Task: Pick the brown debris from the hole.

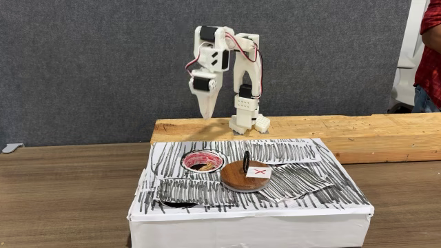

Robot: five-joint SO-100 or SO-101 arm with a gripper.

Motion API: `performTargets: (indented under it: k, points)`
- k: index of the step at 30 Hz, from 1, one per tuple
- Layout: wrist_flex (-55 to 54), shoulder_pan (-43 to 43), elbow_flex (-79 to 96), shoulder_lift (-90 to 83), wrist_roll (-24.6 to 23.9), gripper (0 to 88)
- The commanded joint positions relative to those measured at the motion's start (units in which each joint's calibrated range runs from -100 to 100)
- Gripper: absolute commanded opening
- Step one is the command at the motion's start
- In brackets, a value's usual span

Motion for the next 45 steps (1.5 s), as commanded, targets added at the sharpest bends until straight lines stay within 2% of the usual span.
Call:
performTargets:
  k: [1,7,23,32,39,45]
  points:
    - [0.62,-0.3,-2.08,3.95,0.29,4.8]
    - [0.12,-0.51,-2.79,7.13,1.96,8.6]
    - [-0.13,3.14,-1.81,14.59,4.09,8.6]
    - [0.54,5.26,-0.91,11.66,8.87,8.5]
    - [-0.89,3.58,11.24,4.62,8.92,8.3]
    - [-8.27,3.36,22.42,-2.41,8.92,8.6]
